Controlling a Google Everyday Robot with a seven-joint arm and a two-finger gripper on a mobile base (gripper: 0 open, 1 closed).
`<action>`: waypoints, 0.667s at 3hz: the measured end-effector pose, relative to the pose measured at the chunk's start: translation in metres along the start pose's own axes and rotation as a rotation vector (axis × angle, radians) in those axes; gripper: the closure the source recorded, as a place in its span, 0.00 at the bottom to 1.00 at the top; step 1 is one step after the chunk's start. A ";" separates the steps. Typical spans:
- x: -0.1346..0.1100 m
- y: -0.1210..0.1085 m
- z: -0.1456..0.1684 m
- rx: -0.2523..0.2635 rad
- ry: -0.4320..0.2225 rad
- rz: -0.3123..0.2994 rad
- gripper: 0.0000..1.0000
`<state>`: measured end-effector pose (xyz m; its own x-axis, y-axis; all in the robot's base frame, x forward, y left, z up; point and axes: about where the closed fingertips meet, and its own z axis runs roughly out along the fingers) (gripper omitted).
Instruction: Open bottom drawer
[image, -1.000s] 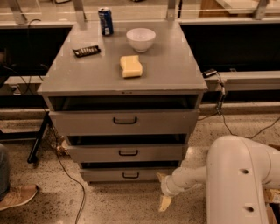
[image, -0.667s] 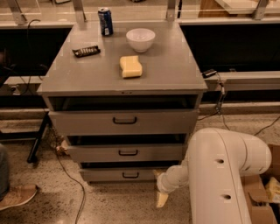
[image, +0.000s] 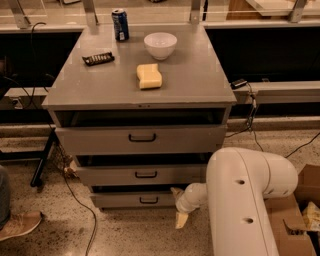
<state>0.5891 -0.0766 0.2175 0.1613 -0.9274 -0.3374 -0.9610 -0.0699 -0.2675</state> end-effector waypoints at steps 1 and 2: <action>0.007 -0.014 0.010 0.006 -0.023 0.020 0.00; 0.010 -0.031 0.016 0.018 -0.037 0.032 0.00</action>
Offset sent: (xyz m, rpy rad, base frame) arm 0.0606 -0.0047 -0.0089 0.0653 -0.0153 -0.0440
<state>0.6246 -0.0783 0.2079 0.1386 -0.9150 -0.3788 -0.9618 -0.0332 -0.2716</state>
